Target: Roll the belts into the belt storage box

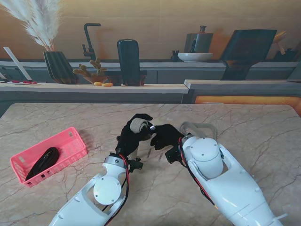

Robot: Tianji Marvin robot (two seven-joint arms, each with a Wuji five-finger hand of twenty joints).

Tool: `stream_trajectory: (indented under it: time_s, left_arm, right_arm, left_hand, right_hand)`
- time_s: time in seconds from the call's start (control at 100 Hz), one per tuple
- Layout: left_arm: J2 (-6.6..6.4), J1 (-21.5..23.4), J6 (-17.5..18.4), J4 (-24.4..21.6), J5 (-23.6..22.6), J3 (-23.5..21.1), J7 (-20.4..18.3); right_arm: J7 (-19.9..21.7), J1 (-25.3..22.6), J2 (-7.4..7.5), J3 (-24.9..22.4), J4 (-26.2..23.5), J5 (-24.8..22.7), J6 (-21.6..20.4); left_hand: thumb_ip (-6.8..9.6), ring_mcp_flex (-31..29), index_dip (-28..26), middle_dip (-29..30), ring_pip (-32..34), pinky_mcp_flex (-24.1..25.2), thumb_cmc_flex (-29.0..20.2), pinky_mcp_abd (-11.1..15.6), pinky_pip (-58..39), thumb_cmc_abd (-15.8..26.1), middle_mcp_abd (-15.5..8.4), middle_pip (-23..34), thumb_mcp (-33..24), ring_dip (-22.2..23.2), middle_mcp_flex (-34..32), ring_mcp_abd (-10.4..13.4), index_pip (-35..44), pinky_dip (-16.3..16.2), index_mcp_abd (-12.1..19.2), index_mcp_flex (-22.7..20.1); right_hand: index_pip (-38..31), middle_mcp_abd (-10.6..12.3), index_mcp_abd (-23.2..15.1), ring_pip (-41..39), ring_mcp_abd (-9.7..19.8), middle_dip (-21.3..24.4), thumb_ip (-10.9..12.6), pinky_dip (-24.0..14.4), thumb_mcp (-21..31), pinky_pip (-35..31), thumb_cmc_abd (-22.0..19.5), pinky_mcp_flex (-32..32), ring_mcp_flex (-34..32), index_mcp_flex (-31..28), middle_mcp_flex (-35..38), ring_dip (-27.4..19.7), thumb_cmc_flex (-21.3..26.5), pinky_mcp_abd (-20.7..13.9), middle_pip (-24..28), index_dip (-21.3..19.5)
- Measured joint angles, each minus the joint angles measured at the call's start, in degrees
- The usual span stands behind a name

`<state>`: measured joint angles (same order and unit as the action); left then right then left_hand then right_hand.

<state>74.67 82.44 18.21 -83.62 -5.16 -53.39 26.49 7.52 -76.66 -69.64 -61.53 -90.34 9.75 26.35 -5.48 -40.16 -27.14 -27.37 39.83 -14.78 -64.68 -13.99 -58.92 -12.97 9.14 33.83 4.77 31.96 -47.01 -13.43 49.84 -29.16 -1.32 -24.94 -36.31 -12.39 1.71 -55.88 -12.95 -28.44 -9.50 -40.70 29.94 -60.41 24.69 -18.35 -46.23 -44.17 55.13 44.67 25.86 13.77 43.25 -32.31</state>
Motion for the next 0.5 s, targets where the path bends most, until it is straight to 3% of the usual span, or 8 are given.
stream_trajectory:
  time_s: [0.17, 0.23, 0.25, 0.28, 0.31, 0.4, 0.5]
  left_arm:
    - [0.33, -0.7, -1.1, -0.1, 0.1, -0.2, 1.0]
    - [0.52, -1.1, -1.5, 0.0, -0.5, -0.1, 2.4]
    - [0.6, -1.3, -1.6, 0.1, -0.8, -0.1, 2.8]
    - [0.69, -1.5, -1.8, 0.1, -1.0, -0.1, 3.2]
    - [0.76, -1.8, -1.9, 0.2, -1.2, -0.1, 3.4]
    - [0.96, -2.4, -2.3, 0.3, -1.3, 0.0, 3.3]
    - [1.06, -2.7, -3.2, 0.4, -0.4, 0.0, 2.9]
  right_arm:
    - [-3.2, -1.4, 0.84, 0.5, -0.1, -9.7, -8.4]
    - [-4.2, -2.0, 1.17, 0.4, -0.2, -14.5, -11.2]
    - [-4.5, -2.3, 1.32, 0.4, -0.3, -16.0, -12.0]
    - [-4.9, -2.8, 1.56, 0.2, -0.4, -17.8, -12.9]
    - [-5.2, -3.3, 1.81, -0.1, -0.6, -19.3, -13.7]
    - [-5.5, -5.3, 2.62, -1.5, -1.7, -24.1, -16.6]
    - [-6.3, -7.6, 3.43, -3.3, -3.4, -29.1, -19.7]
  left_hand:
    - [-0.17, -3.8, 0.1, -7.0, 8.3, -2.7, 0.3, 0.6, -3.6, 0.0, -1.1, 8.8, 0.1, 5.1, -2.7, -0.7, 1.6, -1.2, -0.2, 0.0]
    - [-0.23, -5.6, 0.2, -10.5, 10.5, -4.4, 0.8, 0.6, -5.5, 0.0, -3.1, 14.1, 0.2, 6.1, -4.2, -1.0, 2.5, -1.7, -0.7, 0.0]
    - [-0.23, -6.6, 0.6, -11.6, 11.4, -5.1, 1.2, 0.6, -6.2, 0.0, -3.8, 15.6, 0.2, 6.2, -4.7, -1.0, 2.9, -2.0, -0.8, 0.0]
    - [-0.24, -8.1, 0.6, -12.5, 12.3, -6.5, 1.4, 0.5, -7.1, 0.0, -4.4, 17.1, 0.2, 6.2, -5.4, -1.0, 3.5, -2.2, -1.0, -0.1]
    - [-0.24, -9.1, 0.6, -13.7, 13.0, -7.8, 1.5, 0.3, -8.1, 0.0, -4.7, 18.3, 0.5, 6.2, -6.0, -1.0, 3.7, -2.6, -1.2, -0.1]
    - [-0.24, -13.8, 0.5, -15.8, 15.1, -13.0, 2.7, -0.9, -12.2, 0.0, -5.5, 20.4, 0.5, 6.2, -7.7, -1.0, 5.7, -3.4, -1.6, -0.1]
    - [-0.24, -20.5, -1.6, -18.7, 21.6, -21.2, 4.2, -2.6, -20.0, 0.1, -5.9, 23.6, 0.5, 6.0, -9.7, -0.9, 9.4, -3.8, -2.3, -0.1]
  right_hand:
    - [1.0, -0.3, -1.1, 3.4, 0.6, 1.3, -0.1, 0.0, 3.8, 0.0, 2.8, 0.0, 1.7, 5.1, -5.8, -1.6, 0.1, 0.0, -1.0, 0.0]
    - [1.0, 0.0, -1.7, 4.1, 0.7, 1.6, 0.1, 0.0, 9.3, 0.0, 3.4, 0.0, 1.8, 6.0, -7.1, -1.7, 1.3, 0.0, -1.7, 0.0]
    - [0.9, 0.0, -1.8, 4.1, 0.8, 1.7, 1.9, 0.0, 13.1, 0.0, 2.6, 0.0, 1.8, 6.2, -7.6, -2.0, 3.3, 0.0, -1.7, 0.1]
    - [0.6, 0.0, -1.9, 4.2, 1.0, 2.0, 1.9, 0.0, 14.8, 0.0, 2.6, 0.0, 2.3, 6.6, -8.0, -2.0, 3.6, -0.1, -1.8, 0.1]
    - [0.5, 0.1, -1.9, 4.4, 1.3, 2.1, 3.4, 0.0, 16.6, 0.0, 2.6, 0.0, 2.3, 7.2, -8.4, -2.4, 3.7, -0.1, -2.1, 0.1]
    - [-0.1, 0.1, -2.0, 4.4, 1.7, 2.1, 3.4, 0.0, 18.7, 0.0, 4.3, -0.1, 2.3, 8.1, -9.5, -2.4, 3.7, -0.1, -2.3, 0.0]
    - [0.1, 0.6, -2.3, 4.8, 2.2, 2.1, 3.4, 0.0, 19.8, 0.0, 4.9, -0.7, 2.3, 8.9, -9.9, -2.4, 3.7, -0.1, -2.4, -0.5]
